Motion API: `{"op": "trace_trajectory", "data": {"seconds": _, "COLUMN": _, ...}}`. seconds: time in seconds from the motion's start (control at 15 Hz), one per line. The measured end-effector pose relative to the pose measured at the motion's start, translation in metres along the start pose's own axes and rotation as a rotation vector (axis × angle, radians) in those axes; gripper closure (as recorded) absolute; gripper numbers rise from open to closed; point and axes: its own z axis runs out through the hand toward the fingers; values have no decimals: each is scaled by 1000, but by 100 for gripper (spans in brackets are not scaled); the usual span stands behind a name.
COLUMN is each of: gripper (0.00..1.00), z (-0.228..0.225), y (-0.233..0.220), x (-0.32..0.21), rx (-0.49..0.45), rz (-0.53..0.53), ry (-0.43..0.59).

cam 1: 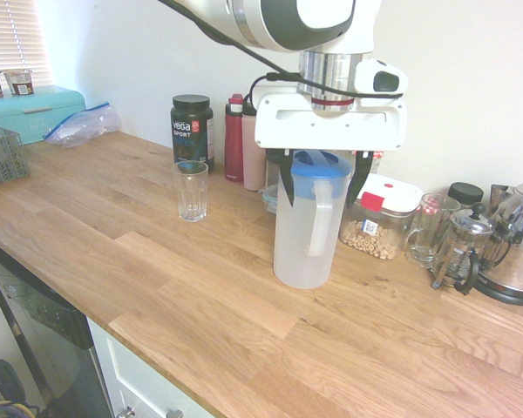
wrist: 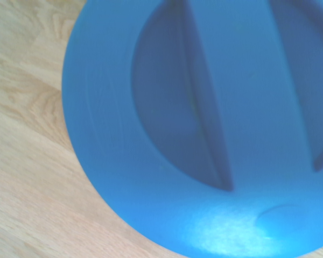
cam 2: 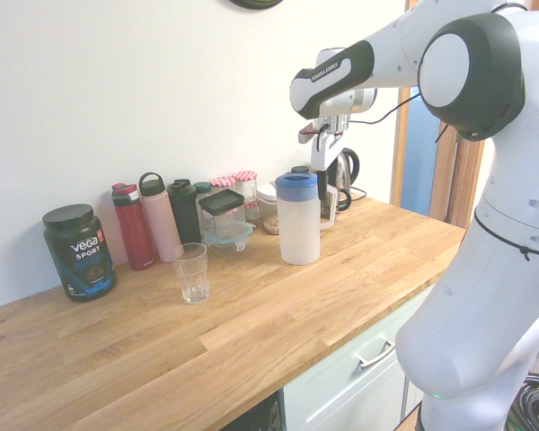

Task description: Pour me some water

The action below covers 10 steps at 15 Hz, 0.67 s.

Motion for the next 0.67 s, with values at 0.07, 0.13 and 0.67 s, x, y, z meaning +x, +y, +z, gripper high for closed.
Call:
{"op": "trace_trajectory", "data": {"seconds": 0.07, "gripper": 100, "z": 4, "y": 1, "x": -1, "rx": 0, "rz": 4, "ry": 1}}
{"op": "trace_trajectory", "data": {"seconds": 0.13, "gripper": 100, "z": 7, "y": 1, "x": -1, "rx": 0, "rz": 7, "ry": 3}}
{"op": "trace_trajectory", "data": {"seconds": 0.67, "gripper": 100, "z": 15, "y": -8, "x": -4, "rx": 8, "rz": -2, "ry": -9}}
